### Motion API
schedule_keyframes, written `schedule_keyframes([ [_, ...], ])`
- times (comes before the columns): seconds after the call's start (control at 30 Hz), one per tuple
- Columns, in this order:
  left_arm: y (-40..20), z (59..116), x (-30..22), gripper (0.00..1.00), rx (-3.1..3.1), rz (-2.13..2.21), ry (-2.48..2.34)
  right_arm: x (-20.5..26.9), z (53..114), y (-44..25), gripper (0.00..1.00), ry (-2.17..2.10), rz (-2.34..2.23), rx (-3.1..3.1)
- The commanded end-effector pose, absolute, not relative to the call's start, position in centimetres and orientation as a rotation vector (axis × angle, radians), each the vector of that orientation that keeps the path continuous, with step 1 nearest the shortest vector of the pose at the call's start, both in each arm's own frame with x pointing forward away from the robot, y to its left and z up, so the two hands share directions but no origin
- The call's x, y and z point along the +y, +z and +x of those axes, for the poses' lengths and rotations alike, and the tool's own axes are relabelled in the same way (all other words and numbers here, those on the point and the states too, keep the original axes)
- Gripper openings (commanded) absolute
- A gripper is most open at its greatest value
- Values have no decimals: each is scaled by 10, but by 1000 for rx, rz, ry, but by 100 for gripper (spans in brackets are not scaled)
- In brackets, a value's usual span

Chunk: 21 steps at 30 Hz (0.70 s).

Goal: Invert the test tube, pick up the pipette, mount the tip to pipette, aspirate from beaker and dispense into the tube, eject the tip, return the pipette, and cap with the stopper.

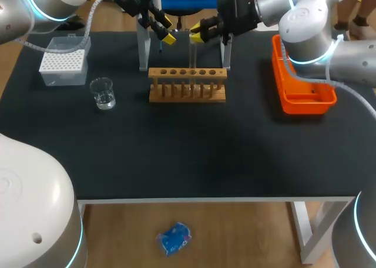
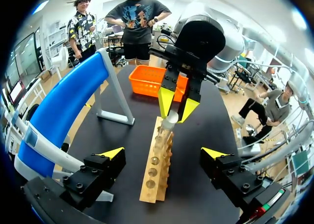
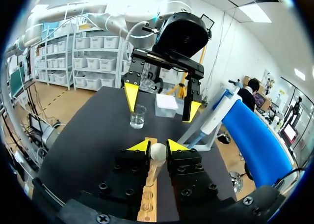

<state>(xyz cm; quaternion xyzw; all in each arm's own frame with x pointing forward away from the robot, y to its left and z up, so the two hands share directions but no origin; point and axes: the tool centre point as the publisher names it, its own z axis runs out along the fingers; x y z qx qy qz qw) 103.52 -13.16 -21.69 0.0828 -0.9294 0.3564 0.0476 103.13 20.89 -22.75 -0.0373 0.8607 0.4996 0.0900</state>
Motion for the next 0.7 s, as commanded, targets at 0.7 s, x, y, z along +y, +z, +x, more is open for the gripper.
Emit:
schedule_keyframes([
  [0.7,-215,1036,-131,100,-2833,252,1079,208,1029,-238,0,1494,-90,2579],
])
